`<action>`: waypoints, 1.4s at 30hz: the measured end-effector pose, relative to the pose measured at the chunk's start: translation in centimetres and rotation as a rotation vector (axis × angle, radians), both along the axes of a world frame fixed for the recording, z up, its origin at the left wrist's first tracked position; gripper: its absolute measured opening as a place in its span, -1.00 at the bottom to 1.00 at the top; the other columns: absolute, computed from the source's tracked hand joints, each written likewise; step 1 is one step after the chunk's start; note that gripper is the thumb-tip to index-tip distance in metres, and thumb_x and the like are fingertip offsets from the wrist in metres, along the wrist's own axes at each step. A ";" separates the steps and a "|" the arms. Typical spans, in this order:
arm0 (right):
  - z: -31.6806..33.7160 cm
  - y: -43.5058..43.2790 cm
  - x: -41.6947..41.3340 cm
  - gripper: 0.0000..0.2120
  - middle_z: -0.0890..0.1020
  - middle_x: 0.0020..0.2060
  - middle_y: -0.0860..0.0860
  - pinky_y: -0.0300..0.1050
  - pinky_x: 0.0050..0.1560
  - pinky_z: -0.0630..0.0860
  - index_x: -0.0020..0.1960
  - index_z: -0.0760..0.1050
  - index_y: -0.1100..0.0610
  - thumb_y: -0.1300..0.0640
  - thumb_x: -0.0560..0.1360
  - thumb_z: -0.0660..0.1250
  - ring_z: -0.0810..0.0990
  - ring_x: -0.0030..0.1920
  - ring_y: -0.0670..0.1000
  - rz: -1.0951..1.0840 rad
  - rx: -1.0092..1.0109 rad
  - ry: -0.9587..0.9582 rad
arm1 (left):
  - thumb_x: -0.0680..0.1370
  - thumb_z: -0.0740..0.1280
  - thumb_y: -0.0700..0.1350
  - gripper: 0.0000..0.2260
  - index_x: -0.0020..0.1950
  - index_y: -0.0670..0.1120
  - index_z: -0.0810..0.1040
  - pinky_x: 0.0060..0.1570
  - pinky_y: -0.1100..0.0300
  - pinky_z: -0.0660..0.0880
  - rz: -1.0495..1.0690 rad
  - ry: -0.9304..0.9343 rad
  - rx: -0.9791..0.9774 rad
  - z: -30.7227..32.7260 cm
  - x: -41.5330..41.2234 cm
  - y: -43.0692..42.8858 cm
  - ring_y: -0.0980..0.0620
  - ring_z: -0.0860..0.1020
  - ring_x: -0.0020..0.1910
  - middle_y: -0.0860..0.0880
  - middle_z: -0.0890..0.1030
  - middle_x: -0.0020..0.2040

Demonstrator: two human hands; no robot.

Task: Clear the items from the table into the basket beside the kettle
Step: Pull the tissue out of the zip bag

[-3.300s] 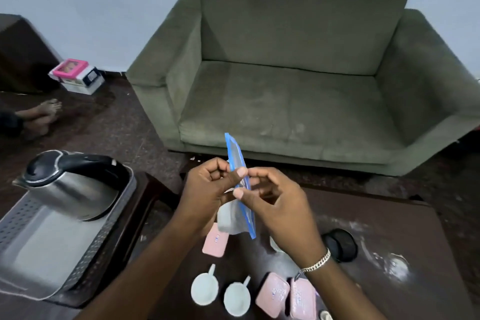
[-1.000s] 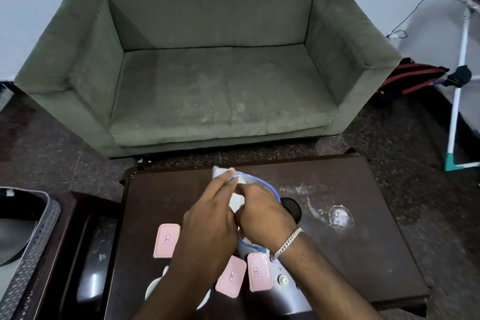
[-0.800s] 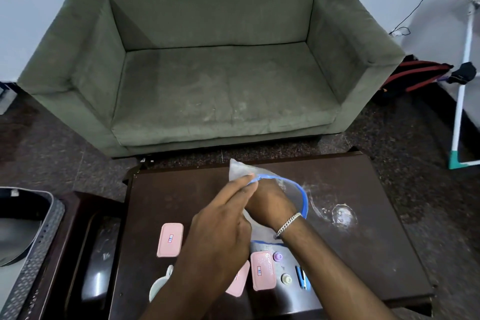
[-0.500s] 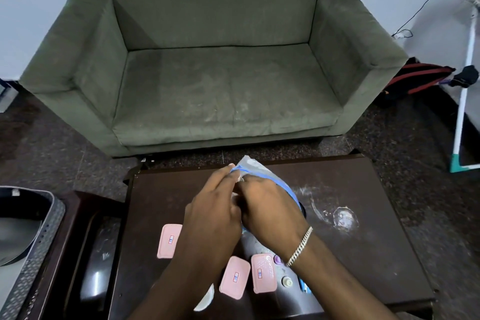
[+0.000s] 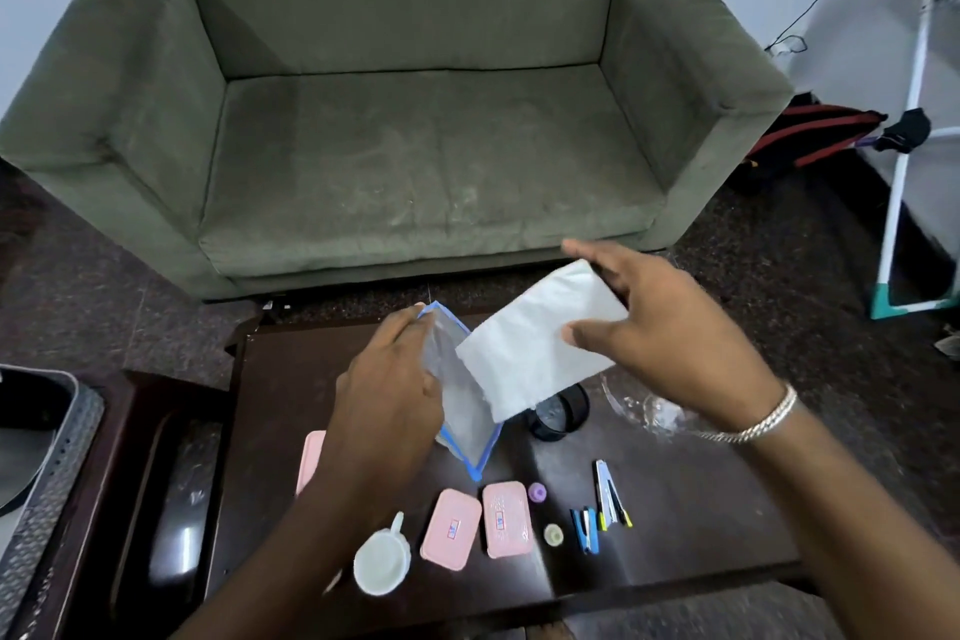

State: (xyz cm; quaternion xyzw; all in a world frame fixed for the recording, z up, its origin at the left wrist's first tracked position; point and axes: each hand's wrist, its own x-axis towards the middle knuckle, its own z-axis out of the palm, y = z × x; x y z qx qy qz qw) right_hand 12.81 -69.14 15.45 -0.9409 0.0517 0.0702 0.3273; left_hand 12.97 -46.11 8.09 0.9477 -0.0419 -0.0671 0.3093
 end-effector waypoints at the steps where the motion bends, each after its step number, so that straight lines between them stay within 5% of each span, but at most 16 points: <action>1: 0.1 -0.9 0.1 -0.61 0.73 -0.07 -0.12 -0.28 -0.08 0.53 0.22 0.64 -0.03 0.17 0.41 0.53 0.66 -0.04 -0.16 0.016 -0.039 0.041 | 0.54 0.27 -0.30 -0.43 0.55 0.01 0.42 0.30 0.11 0.34 0.003 0.004 0.012 -0.1 0.0 0.1 0.08 0.39 0.47 0.16 0.35 0.56; 3: -0.4 -2.4 0.2 -0.91 0.71 -0.28 0.10 -0.07 -0.23 0.54 -0.09 0.67 0.15 0.18 0.42 0.51 0.65 -0.28 -0.04 0.013 -0.090 0.087 | 0.55 0.28 -0.30 -0.44 0.56 -0.01 0.41 0.32 0.05 0.35 0.009 0.013 0.029 -0.2 -0.1 0.2 0.05 0.39 0.48 0.15 0.34 0.57; 5: -1.3 -4.1 -0.2 -0.88 0.66 -0.33 0.17 -0.09 -0.33 0.44 -0.17 0.64 0.20 0.15 0.43 0.51 0.50 -0.40 -0.08 -0.016 -0.096 0.081 | 0.54 0.28 -0.30 -0.44 0.55 -0.02 0.42 0.33 0.01 0.35 0.009 0.026 0.031 -0.3 -0.2 0.2 0.03 0.39 0.48 0.12 0.35 0.57; 9: -3.4 -6.9 -1.4 -0.91 0.74 -0.32 -0.07 -0.25 -0.26 0.52 -0.10 0.73 0.04 0.21 0.44 0.52 0.63 -0.35 -0.16 -0.177 0.019 -0.003 | 0.53 0.30 -0.32 -0.44 0.53 -0.05 0.44 0.30 -0.03 0.37 0.008 0.040 0.049 -0.5 -0.4 0.4 -0.04 0.42 0.45 0.09 0.37 0.56; 12: -6.3 -8.0 -1.7 -0.86 0.76 -0.24 -0.01 -0.01 -0.08 0.69 -0.07 0.74 0.07 0.28 0.45 0.49 0.73 -0.20 -0.02 -0.271 0.040 0.004 | 0.52 0.30 -0.33 -0.44 0.53 -0.06 0.46 0.31 -0.02 0.37 0.012 0.035 0.050 -0.8 -0.9 0.6 -0.04 0.42 0.45 0.08 0.39 0.55; 16: -10.9 -8.1 -2.1 -0.80 0.75 -0.23 0.09 -0.38 -0.35 0.58 -0.17 0.69 0.04 0.34 0.45 0.44 0.62 -0.38 -0.31 -0.315 0.009 0.007 | 0.51 0.31 -0.33 -0.45 0.51 -0.07 0.47 0.31 -0.04 0.38 0.012 0.045 0.048 -1.4 -1.5 0.8 -0.07 0.44 0.44 0.05 0.42 0.53; 20: -14.1 -7.6 -2.0 -0.86 0.73 -0.27 0.16 0.15 -0.07 0.67 -0.12 0.72 0.20 0.34 0.42 0.41 0.72 -0.22 0.13 -0.323 -0.029 0.070 | 0.50 0.31 -0.33 -0.45 0.49 -0.08 0.49 0.29 -0.05 0.41 0.016 0.035 0.056 -1.9 -1.8 1.2 -0.09 0.47 0.41 0.05 0.46 0.50; 26: -17.6 -6.2 -1.3 -0.81 0.57 -0.39 0.23 -0.01 -0.27 0.53 -0.25 0.65 0.17 0.35 0.39 0.29 0.56 -0.29 0.26 -0.337 -0.096 0.176 | 0.50 0.32 -0.33 -0.46 0.48 -0.08 0.50 0.29 -0.07 0.42 0.018 0.004 0.051 -2.4 -2.0 1.6 -0.08 0.48 0.39 0.04 0.47 0.49; 29: -19.3 -5.5 -0.6 -0.75 0.54 -0.29 0.18 -0.08 -0.17 0.51 -0.13 0.70 0.15 0.34 0.40 0.26 0.54 -0.25 0.17 -0.360 -0.108 0.227 | 0.50 0.32 -0.32 -0.46 0.49 -0.08 0.50 0.30 -0.05 0.42 0.015 -0.002 0.051 -2.6 -2.2 1.6 -0.08 0.49 0.38 0.05 0.47 0.49; 37: -23.4 -3.0 -0.4 -0.71 0.66 -0.03 0.24 0.06 -0.04 0.60 -0.01 0.68 0.14 0.36 0.41 0.26 0.66 -0.03 0.32 -0.346 -0.180 0.255 | 0.50 0.34 -0.29 -0.49 0.47 -0.09 0.50 0.20 -0.02 0.46 0.005 0.013 0.036 -2.8 -2.8 1.5 -0.08 0.55 0.25 0.08 0.49 0.41; 39: -23.6 -2.8 -0.6 -0.72 0.59 0.16 0.21 0.09 0.08 0.59 0.18 0.61 0.15 0.27 0.48 0.37 0.62 0.09 0.31 -0.294 -0.254 0.268 | 0.51 0.35 -0.27 -0.50 0.46 -0.08 0.50 0.15 0.01 0.47 0.017 0.026 0.018 -3.0 -3.0 1.7 -0.07 0.56 0.17 0.08 0.48 0.35; 42: -21.5 -2.5 -2.0 -0.47 0.42 0.27 0.17 0.15 0.20 0.51 0.44 0.39 0.11 0.03 0.53 0.44 0.50 0.20 0.25 -0.261 -0.291 0.090 | 0.52 0.35 -0.27 -0.53 0.44 -0.11 0.52 0.09 0.00 0.52 0.058 0.050 -0.041 -3.1 -3.3 2.1 -0.08 0.57 0.02 0.08 0.48 0.24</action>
